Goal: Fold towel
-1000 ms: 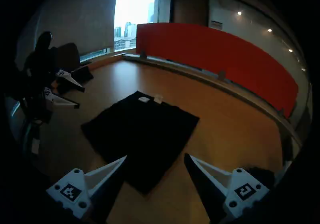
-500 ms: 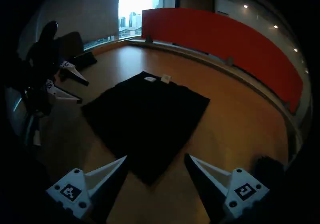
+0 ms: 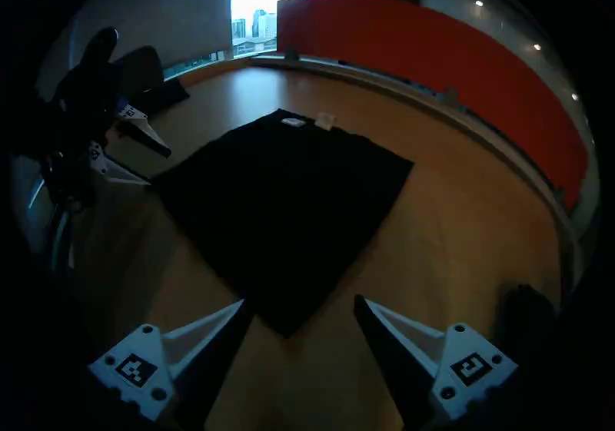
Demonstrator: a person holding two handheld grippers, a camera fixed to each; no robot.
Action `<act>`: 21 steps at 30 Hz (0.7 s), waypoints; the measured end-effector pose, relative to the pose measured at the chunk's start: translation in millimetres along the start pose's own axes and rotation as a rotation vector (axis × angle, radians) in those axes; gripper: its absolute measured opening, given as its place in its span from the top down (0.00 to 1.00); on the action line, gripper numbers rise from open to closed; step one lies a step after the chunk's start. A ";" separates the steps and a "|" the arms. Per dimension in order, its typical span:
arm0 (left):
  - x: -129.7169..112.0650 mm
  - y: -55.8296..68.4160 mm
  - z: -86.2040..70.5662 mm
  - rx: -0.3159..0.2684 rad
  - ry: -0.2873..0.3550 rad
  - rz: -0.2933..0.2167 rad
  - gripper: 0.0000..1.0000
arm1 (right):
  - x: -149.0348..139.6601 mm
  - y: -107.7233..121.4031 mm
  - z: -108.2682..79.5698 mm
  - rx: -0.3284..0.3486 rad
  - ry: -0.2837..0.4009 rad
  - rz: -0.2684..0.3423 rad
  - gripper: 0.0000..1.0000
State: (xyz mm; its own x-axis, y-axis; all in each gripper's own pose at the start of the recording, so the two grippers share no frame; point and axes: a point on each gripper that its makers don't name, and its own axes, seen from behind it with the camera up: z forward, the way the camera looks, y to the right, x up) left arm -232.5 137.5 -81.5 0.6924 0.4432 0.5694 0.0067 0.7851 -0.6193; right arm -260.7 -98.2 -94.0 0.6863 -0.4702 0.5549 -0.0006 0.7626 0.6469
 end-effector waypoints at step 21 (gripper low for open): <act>-11.7 6.1 10.2 -0.022 -0.059 0.035 0.13 | -13.9 -6.3 8.4 0.050 -0.046 -0.036 0.17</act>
State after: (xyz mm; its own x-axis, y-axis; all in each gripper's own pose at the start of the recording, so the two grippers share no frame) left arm -247.9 141.5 -86.4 0.6487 0.4958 0.5773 -0.0006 0.7590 -0.6511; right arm -276.3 -100.1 -101.4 0.6522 -0.5174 0.5540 -0.0138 0.7226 0.6911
